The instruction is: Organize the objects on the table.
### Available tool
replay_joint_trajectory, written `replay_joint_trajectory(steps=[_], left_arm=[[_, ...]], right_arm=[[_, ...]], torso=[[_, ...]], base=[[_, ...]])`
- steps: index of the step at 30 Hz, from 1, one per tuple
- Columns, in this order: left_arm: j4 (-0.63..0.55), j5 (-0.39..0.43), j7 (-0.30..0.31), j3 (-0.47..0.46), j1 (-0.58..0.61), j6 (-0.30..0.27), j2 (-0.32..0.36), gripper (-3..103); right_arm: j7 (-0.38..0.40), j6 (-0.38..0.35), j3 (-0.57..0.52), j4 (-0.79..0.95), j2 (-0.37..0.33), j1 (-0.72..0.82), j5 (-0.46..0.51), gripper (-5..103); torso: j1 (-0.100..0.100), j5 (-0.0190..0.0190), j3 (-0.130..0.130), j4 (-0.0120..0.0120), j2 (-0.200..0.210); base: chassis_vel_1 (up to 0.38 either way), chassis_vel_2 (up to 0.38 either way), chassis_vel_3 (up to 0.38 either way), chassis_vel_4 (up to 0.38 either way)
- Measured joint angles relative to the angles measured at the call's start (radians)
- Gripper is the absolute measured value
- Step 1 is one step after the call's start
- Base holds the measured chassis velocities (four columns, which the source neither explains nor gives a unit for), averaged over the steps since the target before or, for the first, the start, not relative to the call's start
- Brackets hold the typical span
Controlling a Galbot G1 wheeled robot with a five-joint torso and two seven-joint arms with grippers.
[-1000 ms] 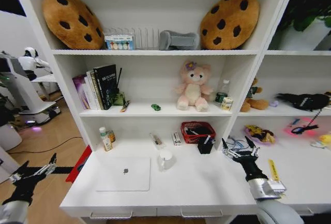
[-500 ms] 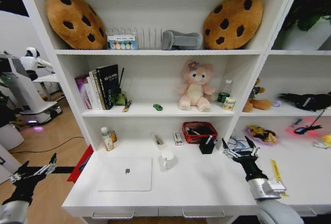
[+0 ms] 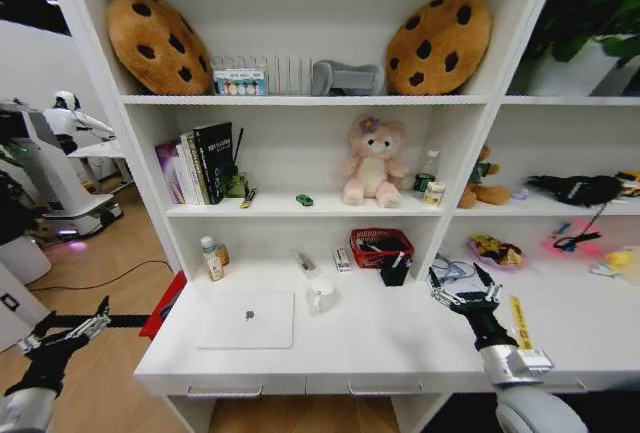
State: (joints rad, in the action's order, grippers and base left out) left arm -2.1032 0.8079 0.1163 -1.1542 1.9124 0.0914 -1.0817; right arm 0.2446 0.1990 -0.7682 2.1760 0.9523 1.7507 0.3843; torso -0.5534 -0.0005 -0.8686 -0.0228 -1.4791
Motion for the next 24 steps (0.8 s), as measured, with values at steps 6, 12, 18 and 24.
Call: replay_joint_trajectory(steps=[6, 12, 18, 24], left_arm=[[0.000, 0.000, 0.000, 0.000, 0.000, 0.000, 0.000, 100], [0.000, 0.000, 0.000, 0.000, 0.000, 0.000, 0.000, 100], [0.000, 0.000, -0.001, 0.000, 0.000, 0.000, 0.000, 100], [0.000, 0.000, 0.000, 0.000, 0.000, 0.000, 0.000, 100]], right_arm=[[0.000, 0.000, 0.000, 0.000, 0.000, 0.000, 0.000, 100], [0.000, 0.000, 0.000, 0.000, 0.000, 0.000, 0.000, 100], [0.000, 0.000, 0.000, 0.000, 0.000, 0.000, 0.000, 100], [0.000, 0.000, 0.000, 0.000, 0.000, 0.000, 0.000, 100]], torso=[[0.000, 0.0007, 0.000, -0.0003, 0.000], [0.000, 0.0007, 0.000, -0.0001, 0.000], [0.000, 0.0013, 0.000, -0.0001, 0.000], [0.001, 0.0015, 0.000, 0.0000, -0.001]], base=[[0.251, -0.257, -0.262, 0.260], [0.323, -0.324, -0.335, 0.325], [0.372, -0.356, -0.370, 0.363], [0.310, -0.307, -0.328, 0.302]])
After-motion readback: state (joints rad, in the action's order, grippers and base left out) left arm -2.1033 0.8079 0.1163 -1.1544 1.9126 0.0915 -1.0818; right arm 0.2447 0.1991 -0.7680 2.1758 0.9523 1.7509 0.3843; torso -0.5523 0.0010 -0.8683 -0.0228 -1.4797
